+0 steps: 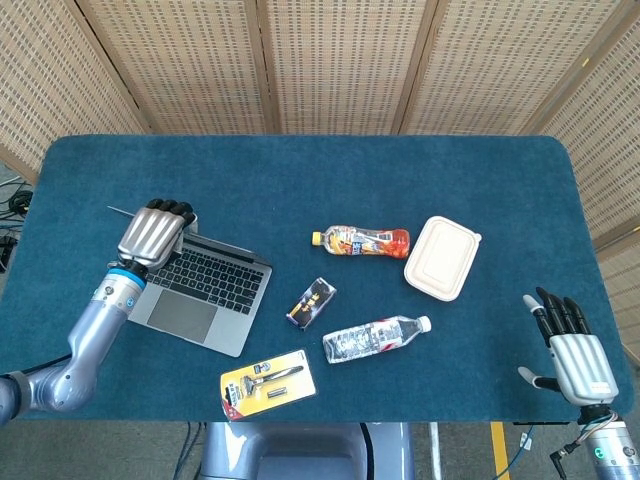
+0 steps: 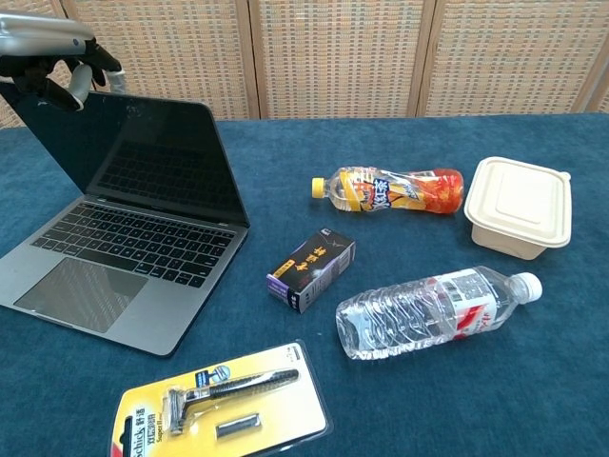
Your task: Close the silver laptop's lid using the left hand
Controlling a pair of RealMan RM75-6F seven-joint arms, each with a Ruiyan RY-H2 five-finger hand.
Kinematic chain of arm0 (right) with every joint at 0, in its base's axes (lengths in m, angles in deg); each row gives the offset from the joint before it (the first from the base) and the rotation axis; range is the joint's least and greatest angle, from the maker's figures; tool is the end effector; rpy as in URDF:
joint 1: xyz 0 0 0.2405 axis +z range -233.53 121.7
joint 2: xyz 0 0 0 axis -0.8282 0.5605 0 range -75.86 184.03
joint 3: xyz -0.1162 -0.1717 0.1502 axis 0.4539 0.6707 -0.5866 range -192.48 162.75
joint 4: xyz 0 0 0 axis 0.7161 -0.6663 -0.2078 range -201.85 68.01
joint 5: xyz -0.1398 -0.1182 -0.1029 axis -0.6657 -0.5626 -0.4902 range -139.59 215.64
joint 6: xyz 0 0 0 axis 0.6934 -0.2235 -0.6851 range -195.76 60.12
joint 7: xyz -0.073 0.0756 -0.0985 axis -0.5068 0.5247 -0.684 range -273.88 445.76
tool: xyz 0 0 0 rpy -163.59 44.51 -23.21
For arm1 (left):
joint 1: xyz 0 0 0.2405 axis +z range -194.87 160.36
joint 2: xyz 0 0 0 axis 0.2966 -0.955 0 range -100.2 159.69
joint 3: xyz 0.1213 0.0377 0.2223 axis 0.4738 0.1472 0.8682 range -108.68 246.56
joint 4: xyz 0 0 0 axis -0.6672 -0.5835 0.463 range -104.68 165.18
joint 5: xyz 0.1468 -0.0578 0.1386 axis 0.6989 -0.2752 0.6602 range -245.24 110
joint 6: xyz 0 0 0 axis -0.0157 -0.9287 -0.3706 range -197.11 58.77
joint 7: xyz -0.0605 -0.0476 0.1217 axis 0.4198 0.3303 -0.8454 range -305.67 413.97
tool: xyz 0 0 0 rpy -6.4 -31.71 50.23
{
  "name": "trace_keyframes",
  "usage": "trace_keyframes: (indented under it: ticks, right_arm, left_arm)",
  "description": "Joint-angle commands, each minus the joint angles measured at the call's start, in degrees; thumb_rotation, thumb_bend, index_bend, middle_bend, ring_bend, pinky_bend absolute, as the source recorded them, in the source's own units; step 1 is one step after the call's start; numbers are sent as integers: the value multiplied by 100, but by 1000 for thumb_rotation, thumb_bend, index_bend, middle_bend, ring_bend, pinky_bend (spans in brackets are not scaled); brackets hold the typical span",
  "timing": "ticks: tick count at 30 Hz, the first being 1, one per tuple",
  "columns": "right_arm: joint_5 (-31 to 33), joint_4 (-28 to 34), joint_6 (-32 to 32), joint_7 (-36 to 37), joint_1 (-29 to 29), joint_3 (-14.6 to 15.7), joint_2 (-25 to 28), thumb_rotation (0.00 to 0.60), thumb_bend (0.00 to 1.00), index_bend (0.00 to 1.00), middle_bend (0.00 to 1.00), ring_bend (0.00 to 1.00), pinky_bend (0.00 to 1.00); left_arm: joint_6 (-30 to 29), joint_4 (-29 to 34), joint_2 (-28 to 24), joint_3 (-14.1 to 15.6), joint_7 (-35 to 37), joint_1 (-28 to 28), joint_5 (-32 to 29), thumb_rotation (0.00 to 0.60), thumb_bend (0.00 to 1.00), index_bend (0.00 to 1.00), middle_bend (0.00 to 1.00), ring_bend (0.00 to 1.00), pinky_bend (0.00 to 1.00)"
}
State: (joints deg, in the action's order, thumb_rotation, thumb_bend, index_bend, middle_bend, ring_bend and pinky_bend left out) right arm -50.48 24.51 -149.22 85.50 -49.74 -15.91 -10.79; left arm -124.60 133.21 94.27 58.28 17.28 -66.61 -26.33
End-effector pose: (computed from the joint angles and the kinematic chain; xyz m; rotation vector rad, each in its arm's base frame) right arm -0.3096 -0.1809 0.1411 1.4929 -0.9323 0.8758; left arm -0.1418 0.3697 0.1029 -1.7789 -0.7973 -0.6536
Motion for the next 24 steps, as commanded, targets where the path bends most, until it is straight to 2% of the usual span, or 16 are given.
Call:
trace_keyframes:
  ticks: [1,13,24]
  right_arm:
    - [-3,5,0,-6,0,2,2,600,0,0,0,0,0]
    - [-13,23,-22,-24,-13,10,15,600,0,0,0,0,0]
    - [-32,53,-21,-75,-12,21,16,600,0,0,0,0,0]
  left_arm:
    - [44,99,-96,29,97,25,-17,600,931,430,269,225,212]
    - [257,454,-521,253,363,116,157,600,933,439,279,230,216]
    - [310,698,-731,774,522,421,812,600,925,439,278,230,216]
